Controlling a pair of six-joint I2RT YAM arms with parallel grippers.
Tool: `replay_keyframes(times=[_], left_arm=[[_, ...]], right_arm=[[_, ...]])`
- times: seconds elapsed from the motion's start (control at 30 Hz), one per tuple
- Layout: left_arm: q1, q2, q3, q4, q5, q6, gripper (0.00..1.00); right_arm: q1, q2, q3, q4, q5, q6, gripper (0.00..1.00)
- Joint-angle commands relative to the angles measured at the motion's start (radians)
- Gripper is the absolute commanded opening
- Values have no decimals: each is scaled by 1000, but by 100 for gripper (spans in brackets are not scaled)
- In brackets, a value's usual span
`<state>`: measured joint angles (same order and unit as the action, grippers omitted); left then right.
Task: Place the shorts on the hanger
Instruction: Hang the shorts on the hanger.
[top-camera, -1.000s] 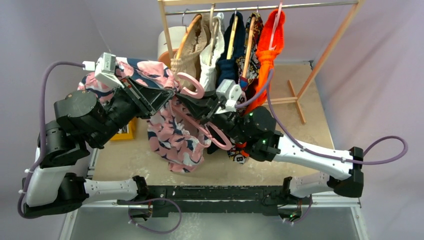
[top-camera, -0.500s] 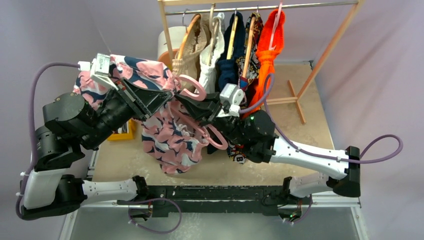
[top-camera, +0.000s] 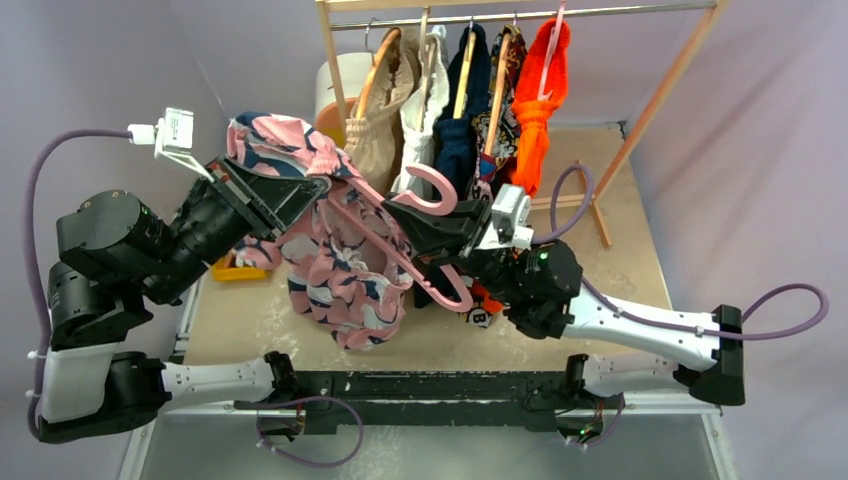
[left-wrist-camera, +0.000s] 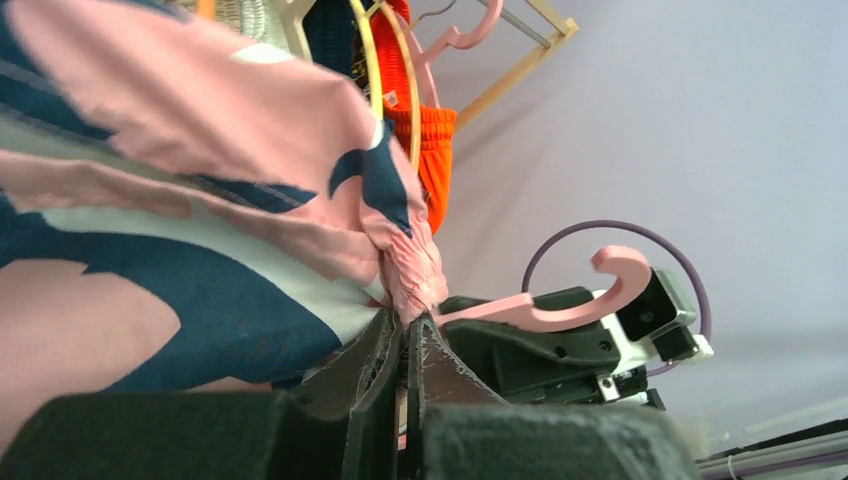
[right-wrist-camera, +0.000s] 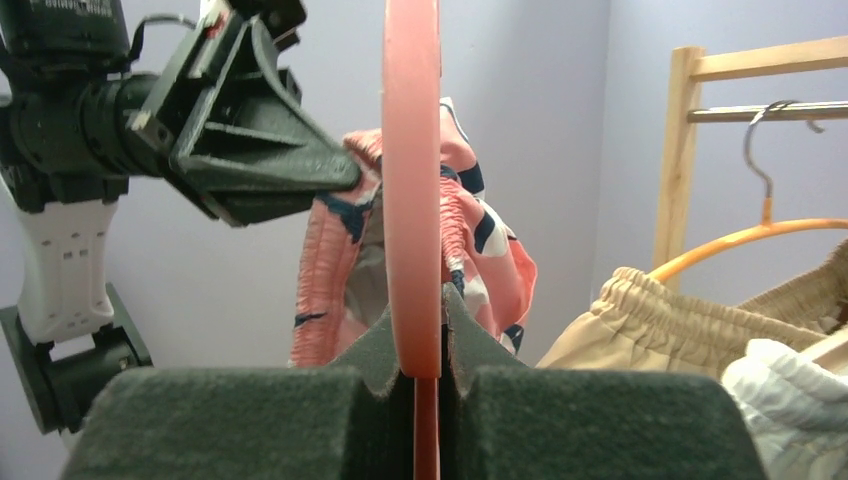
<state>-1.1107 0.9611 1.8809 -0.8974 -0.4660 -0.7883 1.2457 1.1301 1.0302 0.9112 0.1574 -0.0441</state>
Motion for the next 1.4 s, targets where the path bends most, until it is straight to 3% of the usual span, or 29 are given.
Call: replay_keyframes(times=[0.0, 0.2, 0.57, 0.7, 1.07, 1.37], left_arm=[[1, 73, 41, 79, 83, 24, 0], [2, 123, 18, 125, 222, 0, 0], [2, 77, -40, 103, 234, 5, 1], [2, 52, -71, 92, 225, 8, 20], [2, 27, -24, 86, 260, 31, 59], [2, -42, 116, 5, 257, 175, 63]], right_arm=[[3, 39, 84, 18, -39, 6, 0], [3, 95, 126, 46, 7, -35, 0], [3, 34, 3, 344, 58, -75, 0], [3, 18, 2, 364, 39, -73, 0], [2, -26, 1, 378, 5, -37, 0], [3, -173, -77, 200, -8, -42, 0]])
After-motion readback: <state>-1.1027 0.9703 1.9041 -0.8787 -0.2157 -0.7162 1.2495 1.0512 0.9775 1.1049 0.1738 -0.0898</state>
